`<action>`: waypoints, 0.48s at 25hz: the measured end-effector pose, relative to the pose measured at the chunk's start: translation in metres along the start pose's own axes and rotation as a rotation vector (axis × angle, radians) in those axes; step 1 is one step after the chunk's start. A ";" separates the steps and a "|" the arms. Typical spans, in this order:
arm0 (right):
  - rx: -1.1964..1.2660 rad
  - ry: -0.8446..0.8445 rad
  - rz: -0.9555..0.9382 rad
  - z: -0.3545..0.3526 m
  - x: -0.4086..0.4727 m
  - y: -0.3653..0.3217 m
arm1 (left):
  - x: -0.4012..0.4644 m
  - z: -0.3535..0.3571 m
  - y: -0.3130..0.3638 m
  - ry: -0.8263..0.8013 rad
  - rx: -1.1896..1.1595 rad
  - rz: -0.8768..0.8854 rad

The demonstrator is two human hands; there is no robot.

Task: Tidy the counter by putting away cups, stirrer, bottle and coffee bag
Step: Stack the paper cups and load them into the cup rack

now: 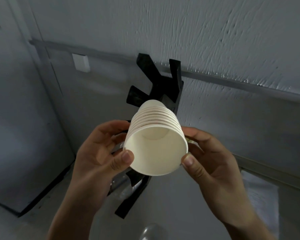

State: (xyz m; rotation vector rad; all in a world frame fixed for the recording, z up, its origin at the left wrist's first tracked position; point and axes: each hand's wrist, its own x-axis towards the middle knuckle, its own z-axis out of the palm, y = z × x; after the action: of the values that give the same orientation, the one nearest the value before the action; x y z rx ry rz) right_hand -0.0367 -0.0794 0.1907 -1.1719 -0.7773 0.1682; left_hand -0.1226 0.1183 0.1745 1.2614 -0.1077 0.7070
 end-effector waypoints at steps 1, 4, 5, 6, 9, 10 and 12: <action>-0.003 0.001 0.004 0.006 0.005 0.004 | 0.003 -0.007 0.001 0.006 0.013 -0.001; -0.025 0.012 0.033 0.022 0.017 0.017 | 0.013 -0.027 -0.002 0.028 0.050 -0.026; -0.034 0.019 0.045 0.026 0.021 0.021 | 0.016 -0.033 -0.004 0.031 0.043 -0.040; -0.038 0.025 0.059 0.028 0.023 0.025 | 0.019 -0.037 -0.007 0.034 0.029 -0.056; -0.077 0.055 0.102 0.032 0.030 0.036 | 0.028 -0.047 -0.016 0.042 0.008 -0.110; -0.092 0.070 0.114 0.033 0.031 0.039 | 0.030 -0.050 -0.019 0.042 0.010 -0.132; -0.122 0.101 0.129 0.035 0.035 0.046 | 0.035 -0.055 -0.025 0.038 0.006 -0.169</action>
State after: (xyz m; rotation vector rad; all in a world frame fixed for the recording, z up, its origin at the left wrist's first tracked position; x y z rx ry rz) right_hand -0.0208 -0.0161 0.1727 -1.3365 -0.6304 0.1685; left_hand -0.0978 0.1795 0.1512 1.2462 0.0323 0.5853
